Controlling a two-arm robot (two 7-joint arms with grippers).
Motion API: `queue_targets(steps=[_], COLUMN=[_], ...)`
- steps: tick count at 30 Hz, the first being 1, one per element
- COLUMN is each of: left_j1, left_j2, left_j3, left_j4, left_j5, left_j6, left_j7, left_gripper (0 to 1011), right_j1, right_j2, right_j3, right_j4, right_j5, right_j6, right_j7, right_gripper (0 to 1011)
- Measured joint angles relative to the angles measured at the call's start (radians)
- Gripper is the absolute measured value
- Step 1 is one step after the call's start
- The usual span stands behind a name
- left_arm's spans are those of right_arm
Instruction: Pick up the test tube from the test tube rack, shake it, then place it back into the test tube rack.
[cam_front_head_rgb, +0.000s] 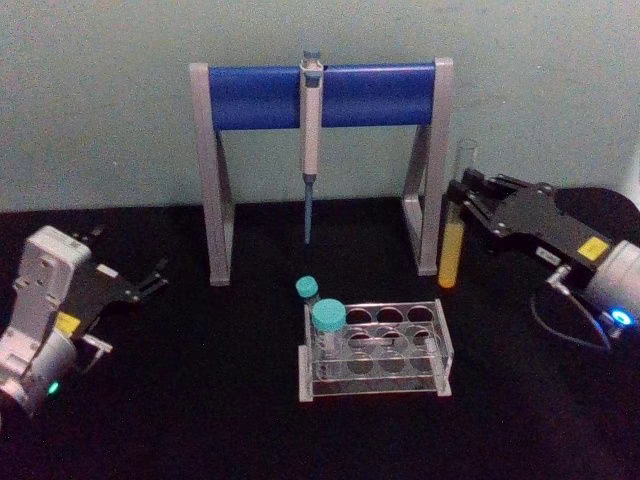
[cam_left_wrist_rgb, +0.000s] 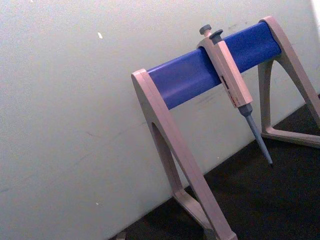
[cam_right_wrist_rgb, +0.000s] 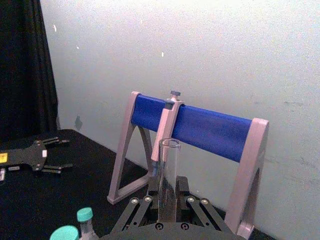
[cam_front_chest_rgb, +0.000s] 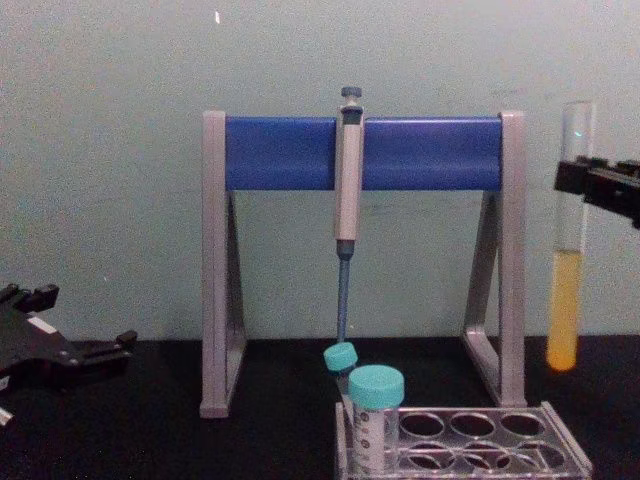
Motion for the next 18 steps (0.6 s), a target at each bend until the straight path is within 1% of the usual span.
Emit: queue_targets(steps=[1, 5, 6, 10, 14, 15, 18], left_j1=[0.000, 0.000, 0.000, 0.000, 0.000, 0.000, 0.000], left_j2=[0.000, 0.000, 0.000, 0.000, 0.000, 0.000, 0.000], left_j3=[0.000, 0.000, 0.000, 0.000, 0.000, 0.000, 0.000], left_j4=[0.000, 0.000, 0.000, 0.000, 0.000, 0.000, 0.000], left_j5=[0.000, 0.000, 0.000, 0.000, 0.000, 0.000, 0.000], left_j6=[0.000, 0.000, 0.000, 0.000, 0.000, 0.000, 0.000], left_j7=[0.000, 0.000, 0.000, 0.000, 0.000, 0.000, 0.000], left_gripper=[1001, 1001, 1001, 1001, 1001, 1001, 1001], right_j1=[0.014, 0.036, 0.046, 0.063, 0.069, 0.069, 0.069], right_j2=[-0.015, -0.040, -0.051, -0.068, -0.069, -0.064, -0.050], right_j3=[-0.007, -0.022, -0.031, -0.047, -0.061, -0.065, -0.070], right_j4=[0.014, 0.040, 0.050, 0.064, 0.068, 0.067, 0.061], right_j5=[-0.009, -0.017, -0.018, -0.009, 0.021, 0.034, 0.062], right_j6=[-0.002, -0.006, -0.009, -0.014, -0.022, -0.022, -0.020], right_j7=[0.000, 0.007, 0.018, 0.055, 0.111, 0.131, 0.166], right_gripper=[228, 228, 228, 228, 228, 228, 228])
